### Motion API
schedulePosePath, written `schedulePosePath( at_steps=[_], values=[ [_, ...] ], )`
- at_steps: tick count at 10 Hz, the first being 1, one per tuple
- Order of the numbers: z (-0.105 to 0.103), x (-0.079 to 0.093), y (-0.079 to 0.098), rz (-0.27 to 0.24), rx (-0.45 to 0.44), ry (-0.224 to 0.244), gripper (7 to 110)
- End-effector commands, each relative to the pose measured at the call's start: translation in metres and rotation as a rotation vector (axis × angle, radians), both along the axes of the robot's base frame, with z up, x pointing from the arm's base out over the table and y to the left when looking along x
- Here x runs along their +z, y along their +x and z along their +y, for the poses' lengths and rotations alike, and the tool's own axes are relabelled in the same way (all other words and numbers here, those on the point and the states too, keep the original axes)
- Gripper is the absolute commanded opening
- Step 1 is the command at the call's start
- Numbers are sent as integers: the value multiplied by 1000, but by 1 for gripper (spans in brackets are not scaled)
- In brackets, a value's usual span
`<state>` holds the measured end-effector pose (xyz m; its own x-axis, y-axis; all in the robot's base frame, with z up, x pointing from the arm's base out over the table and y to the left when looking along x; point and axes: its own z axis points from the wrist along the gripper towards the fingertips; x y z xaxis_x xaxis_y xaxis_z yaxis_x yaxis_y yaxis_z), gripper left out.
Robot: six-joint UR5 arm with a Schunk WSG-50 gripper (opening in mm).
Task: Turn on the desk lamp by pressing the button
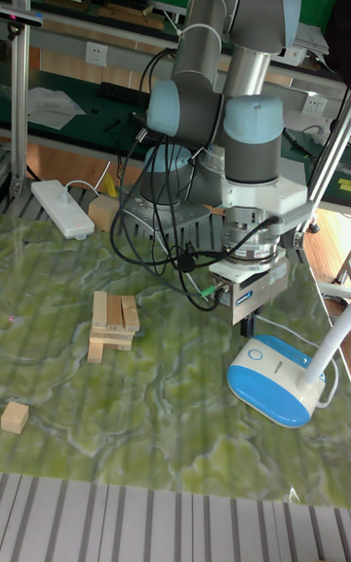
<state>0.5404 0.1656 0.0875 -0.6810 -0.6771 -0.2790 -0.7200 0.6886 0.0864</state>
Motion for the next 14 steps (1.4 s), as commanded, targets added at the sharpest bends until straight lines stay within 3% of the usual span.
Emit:
schedulePosePath(
  at_steps=[1, 2, 3, 4, 7, 14],
  values=[
    [19, -2, -23, 28, 54, 56, 7],
    [16, -4, -28, 40, 54, 37, 7],
    [-5, -8, -13, -14, 42, -59, 7],
    [-15, -9, -12, -8, -8, -111, 7],
    [2, -3, -3, -33, -43, -70, 7],
    [0, -3, -2, -34, -63, -76, 7]
  ],
)
